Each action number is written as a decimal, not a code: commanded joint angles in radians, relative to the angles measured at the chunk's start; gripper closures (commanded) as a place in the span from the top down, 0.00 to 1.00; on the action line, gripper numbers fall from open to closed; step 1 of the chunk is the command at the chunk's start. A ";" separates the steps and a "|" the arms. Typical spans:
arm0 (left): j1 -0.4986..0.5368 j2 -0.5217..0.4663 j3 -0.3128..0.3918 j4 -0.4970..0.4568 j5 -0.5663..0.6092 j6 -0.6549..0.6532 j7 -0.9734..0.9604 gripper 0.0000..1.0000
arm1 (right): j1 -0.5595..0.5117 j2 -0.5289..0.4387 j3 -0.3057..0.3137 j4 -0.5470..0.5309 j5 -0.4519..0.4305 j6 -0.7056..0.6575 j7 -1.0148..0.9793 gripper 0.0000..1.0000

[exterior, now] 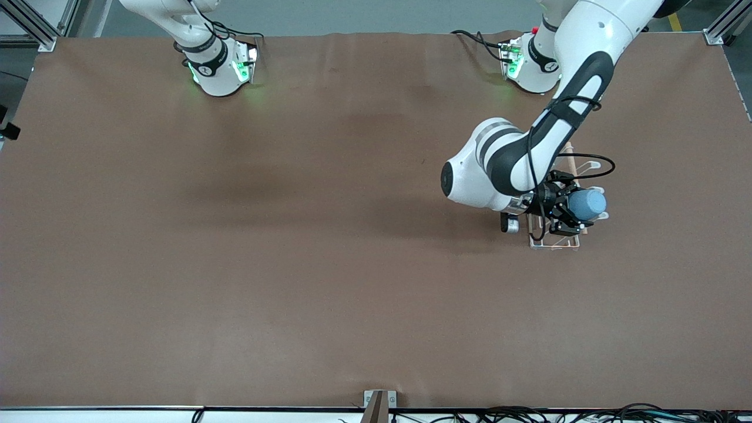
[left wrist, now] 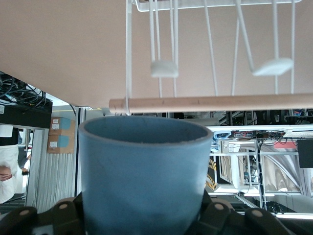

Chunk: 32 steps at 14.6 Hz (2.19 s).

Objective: Hang cup on cup holder

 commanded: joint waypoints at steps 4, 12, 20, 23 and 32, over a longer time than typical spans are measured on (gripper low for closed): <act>-0.002 0.064 -0.004 0.013 0.048 -0.024 -0.058 0.39 | -0.058 -0.081 0.088 -0.129 -0.041 0.014 0.047 1.00; 0.014 0.096 -0.004 0.014 0.097 -0.024 -0.070 1.00 | -0.047 -0.136 0.081 -0.232 -0.039 0.078 0.037 0.99; 0.008 -0.053 -0.039 0.267 -0.212 -0.024 -0.284 1.00 | -0.012 -0.132 0.045 -0.228 -0.036 0.075 0.033 0.99; 0.015 -0.094 -0.038 0.385 -0.421 -0.024 -0.494 1.00 | -0.006 -0.129 0.045 -0.229 -0.039 0.077 0.031 0.99; 0.095 -0.214 -0.041 0.582 -0.638 0.192 -0.745 1.00 | -0.003 -0.128 0.043 -0.226 -0.038 0.083 0.017 1.00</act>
